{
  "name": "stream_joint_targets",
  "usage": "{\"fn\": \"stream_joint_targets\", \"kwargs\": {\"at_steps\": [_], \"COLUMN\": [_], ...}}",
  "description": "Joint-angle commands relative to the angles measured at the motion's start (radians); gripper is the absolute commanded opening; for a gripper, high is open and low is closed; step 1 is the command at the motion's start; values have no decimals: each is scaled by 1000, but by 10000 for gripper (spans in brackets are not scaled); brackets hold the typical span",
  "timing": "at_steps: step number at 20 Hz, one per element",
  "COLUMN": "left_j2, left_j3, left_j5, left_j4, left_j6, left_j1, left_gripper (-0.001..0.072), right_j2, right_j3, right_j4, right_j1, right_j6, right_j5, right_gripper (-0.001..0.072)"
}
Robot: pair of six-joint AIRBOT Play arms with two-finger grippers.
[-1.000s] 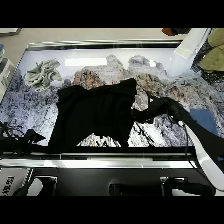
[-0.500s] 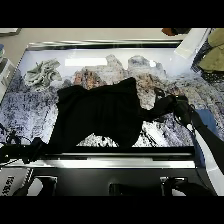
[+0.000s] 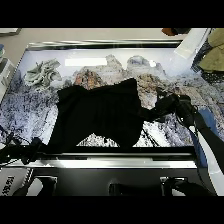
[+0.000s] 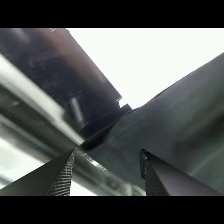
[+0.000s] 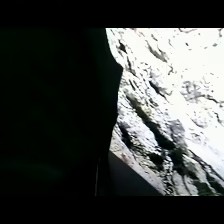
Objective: Fold the clothes and pants, and hang the long-sleeved shirts on hangers.
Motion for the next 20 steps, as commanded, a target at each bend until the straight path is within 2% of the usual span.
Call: {"fn": "stream_joint_targets", "kwargs": {"at_steps": [1,3,4,5,7,8,10,12,14,20], "left_j2": [-45,-79,-85,-84,-84,-84,-84,-83,-71,43], "left_j3": [-24,-28,-28,-28,-27,-23,2,62,174,694], "left_j5": [66,81,92,106,124,132,140,139,137,150], "left_j4": [-89,-90,-92,-93,-133,-164,-251,-381,-463,-452], "left_j6": [13,9,5,-10,2,20,77,189,258,273], "left_j1": [-37,-83,-98,-106,-106,-105,-105,-106,-124,-153], "left_gripper": [474,473,443,351,54,18,17,16,15,15], "right_j2": [1,5,9,14,34,48,87,129,158,284], "right_j3": [1,1,1,1,1,1,1,19,87,433], "right_j4": [26,33,34,34,34,34,34,32,8,-187], "right_j1": [1,1,1,1,1,1,1,1,1,1], "right_j6": [3,3,3,3,3,3,10,7,7,-13], "right_j5": [2,2,2,2,4,11,50,120,176,142], "right_gripper": [28,28,28,28,27,27,26,26,26,26]}}
